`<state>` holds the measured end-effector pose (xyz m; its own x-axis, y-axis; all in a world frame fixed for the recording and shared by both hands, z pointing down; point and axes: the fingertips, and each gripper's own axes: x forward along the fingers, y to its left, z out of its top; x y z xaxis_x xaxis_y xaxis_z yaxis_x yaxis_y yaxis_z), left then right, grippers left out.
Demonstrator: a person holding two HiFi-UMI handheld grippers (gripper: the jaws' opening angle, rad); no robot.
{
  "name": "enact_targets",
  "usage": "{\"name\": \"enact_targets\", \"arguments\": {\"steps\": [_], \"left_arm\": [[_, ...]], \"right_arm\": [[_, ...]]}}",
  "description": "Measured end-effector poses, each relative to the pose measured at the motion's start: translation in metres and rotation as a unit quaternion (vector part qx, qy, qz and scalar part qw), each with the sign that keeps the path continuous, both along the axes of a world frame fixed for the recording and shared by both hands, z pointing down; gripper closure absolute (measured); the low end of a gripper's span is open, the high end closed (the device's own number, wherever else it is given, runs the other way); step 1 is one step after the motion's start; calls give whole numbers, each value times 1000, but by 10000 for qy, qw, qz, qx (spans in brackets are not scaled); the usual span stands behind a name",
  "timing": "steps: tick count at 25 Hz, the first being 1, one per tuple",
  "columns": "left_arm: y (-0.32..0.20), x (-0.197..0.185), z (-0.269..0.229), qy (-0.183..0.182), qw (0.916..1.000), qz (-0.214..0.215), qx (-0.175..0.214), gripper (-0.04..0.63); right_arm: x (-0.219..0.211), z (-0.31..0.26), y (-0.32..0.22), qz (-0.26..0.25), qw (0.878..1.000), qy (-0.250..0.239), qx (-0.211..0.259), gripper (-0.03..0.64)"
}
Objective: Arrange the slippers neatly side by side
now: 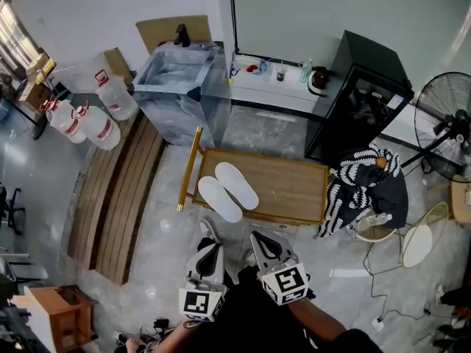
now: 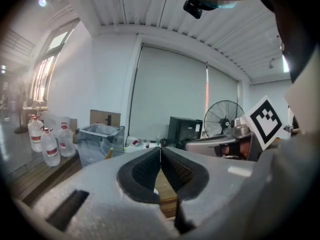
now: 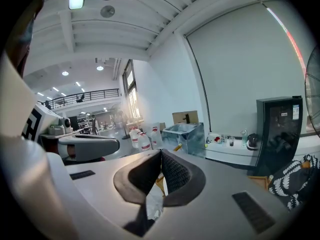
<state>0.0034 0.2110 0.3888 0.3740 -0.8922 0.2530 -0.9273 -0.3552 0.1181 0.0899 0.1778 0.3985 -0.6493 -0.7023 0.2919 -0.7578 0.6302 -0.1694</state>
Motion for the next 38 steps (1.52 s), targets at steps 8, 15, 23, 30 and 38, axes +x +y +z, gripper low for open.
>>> {"name": "enact_targets", "arguments": {"steps": [8,15,23,30,38], "left_arm": [[-39,-21,4,-78,9999,82,70,577],[-73,-43,18,-102,9998,41,-154,577],[-109,-60,41,33,9993,-74,-357,577],[-135,-68,62,145,9983,-160,-540,577],[-149,-70,82,251,9965,-164,-774,578]], "right_arm": [[-22,10,-37,12,10000,56,38,604],[-39,26,-74,-47,9996,246,-133,603],[-57,62,-121,-88,9966,745,-336,603],[-69,118,-158,-265,9901,1166,-734,601],[-75,181,-186,-384,9791,1570,-1237,601]]}}
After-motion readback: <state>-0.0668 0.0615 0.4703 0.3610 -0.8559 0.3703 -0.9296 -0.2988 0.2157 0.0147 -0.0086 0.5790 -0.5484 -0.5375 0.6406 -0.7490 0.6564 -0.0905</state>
